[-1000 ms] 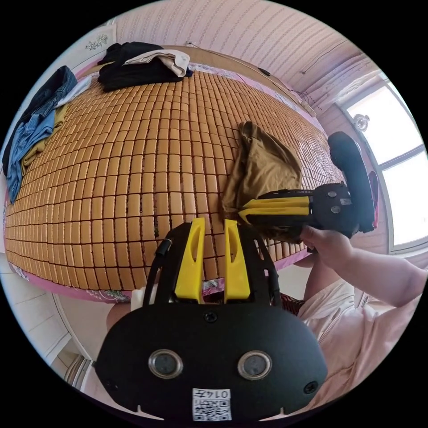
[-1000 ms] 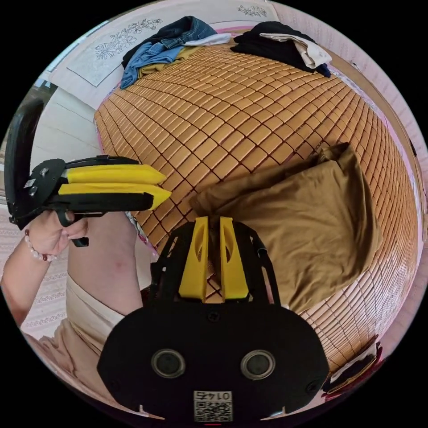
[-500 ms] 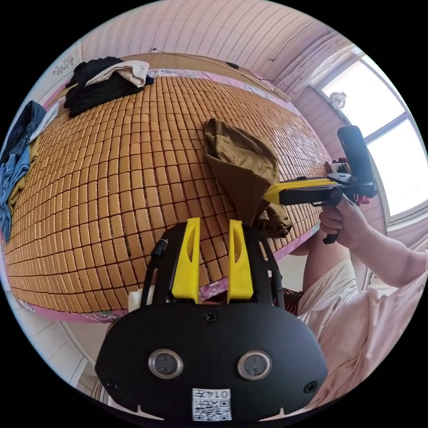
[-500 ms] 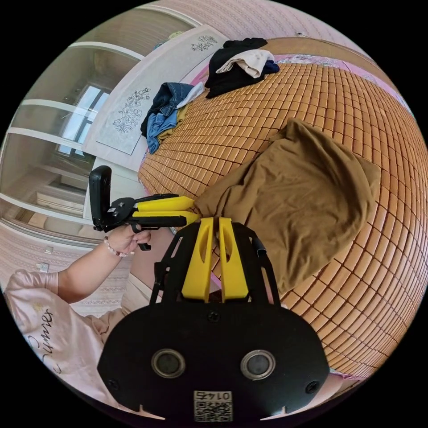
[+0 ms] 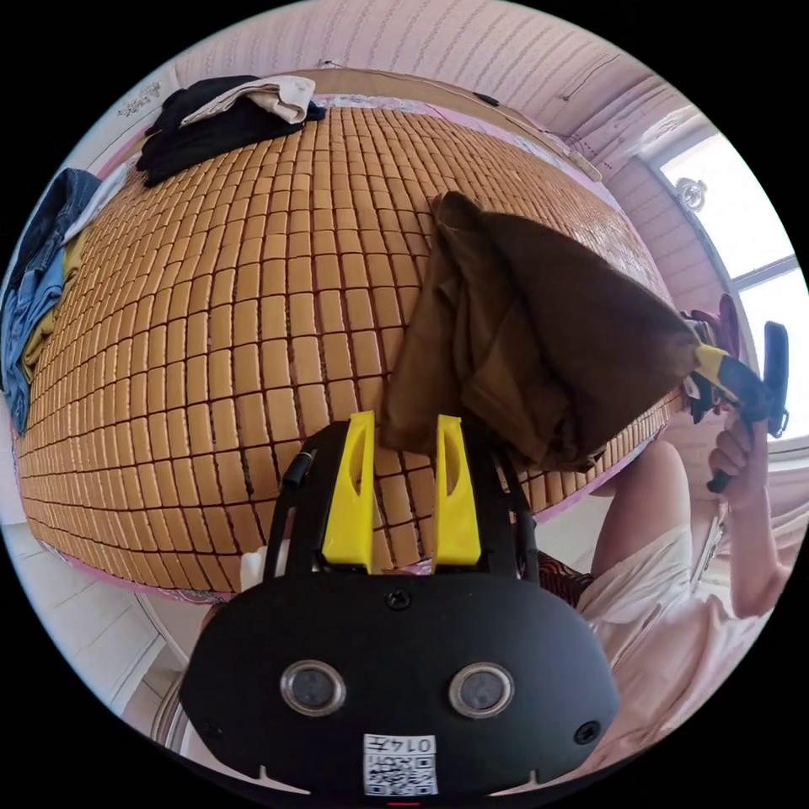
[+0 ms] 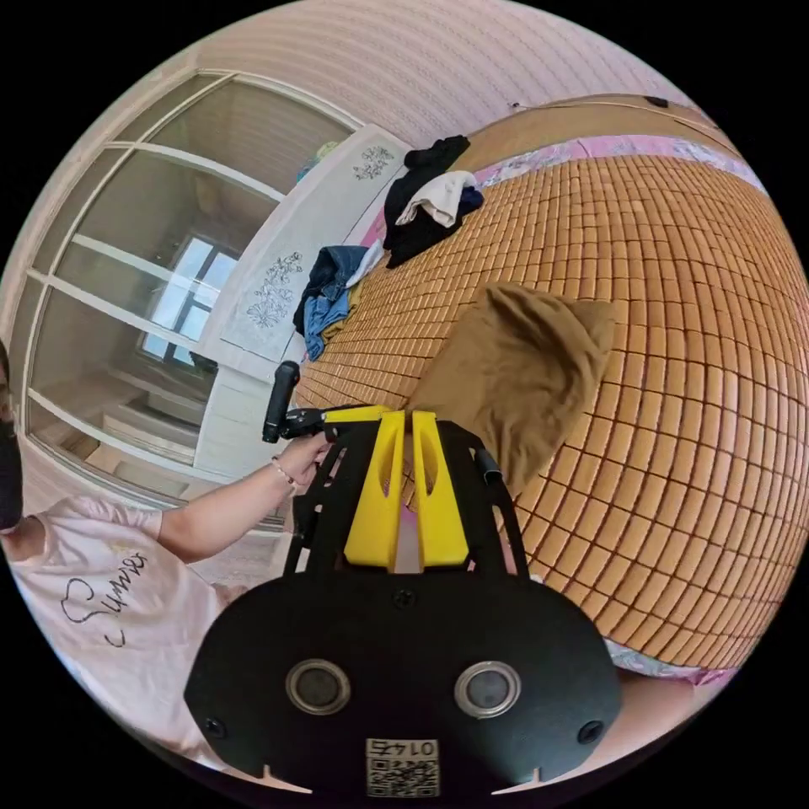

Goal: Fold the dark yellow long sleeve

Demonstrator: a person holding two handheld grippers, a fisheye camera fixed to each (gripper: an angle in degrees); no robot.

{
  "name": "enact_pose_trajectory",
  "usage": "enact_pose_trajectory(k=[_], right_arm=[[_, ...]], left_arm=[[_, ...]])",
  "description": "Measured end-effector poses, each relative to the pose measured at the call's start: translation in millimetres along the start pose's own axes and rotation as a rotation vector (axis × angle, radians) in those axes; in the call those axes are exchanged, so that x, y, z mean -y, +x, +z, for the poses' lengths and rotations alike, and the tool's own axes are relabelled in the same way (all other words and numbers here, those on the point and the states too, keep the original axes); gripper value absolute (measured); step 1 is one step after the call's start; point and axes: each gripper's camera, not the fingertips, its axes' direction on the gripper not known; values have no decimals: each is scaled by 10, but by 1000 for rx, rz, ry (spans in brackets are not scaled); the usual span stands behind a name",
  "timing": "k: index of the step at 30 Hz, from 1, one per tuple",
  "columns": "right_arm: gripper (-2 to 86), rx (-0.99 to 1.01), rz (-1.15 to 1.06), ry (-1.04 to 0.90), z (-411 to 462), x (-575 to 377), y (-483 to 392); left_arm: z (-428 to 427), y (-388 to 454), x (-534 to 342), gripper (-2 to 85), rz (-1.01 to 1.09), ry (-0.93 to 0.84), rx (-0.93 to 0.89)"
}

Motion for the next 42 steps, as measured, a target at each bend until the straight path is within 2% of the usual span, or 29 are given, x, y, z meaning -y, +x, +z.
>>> enact_pose_trajectory(k=[4, 7, 10, 14, 19, 21, 22, 24, 27, 30, 32, 34, 42], right_arm=[[11, -269, 229, -27, -568, -458, 499], [19, -273, 301, -35, -669, -688, 642], [35, -334, 290, -64, -640, -732, 575], [104, -430, 230, -67, -582, -642, 349], [122, -593, 143, -100, -523, -424, 129], [112, -610, 156, -165, -461, -361, 152], [90, -624, 189, -242, -394, -355, 205], [36, -680, 190, -248, -472, -397, 123], [4, -571, 193, -205, -813, -515, -96], [2, -343, 183, -79, -1385, -678, -333], [2, -135, 190, 70, -1962, -781, -518], [2, -40, 191, 189, -2407, -822, -705], [1, 143, -112, 565, -4227, -950, -2094]], left_arm=[[6, 181, -30, 51, 57, 7, 46], [-11, 234, -85, 15, 76, 0, 38], [-23, 276, -156, -5, 87, -8, 49], [-35, 315, -285, -9, 101, -22, 52], [-43, 306, -473, -10, 97, -26, 41], [-48, 290, -568, -10, 94, -21, 32], [-52, 269, -639, -10, 85, -15, 20], [-73, 221, -758, -10, 51, -11, -6], [-321, 179, -1043, -10, 38, 87, -68], [-759, 153, -1349, -10, 34, 236, -149], [-1238, 139, -1523, -10, 40, 377, -132], [-1655, 82, -1600, -10, 25, 483, -147], [-3660, -41, -2386, -10, 83, 1002, -229]])
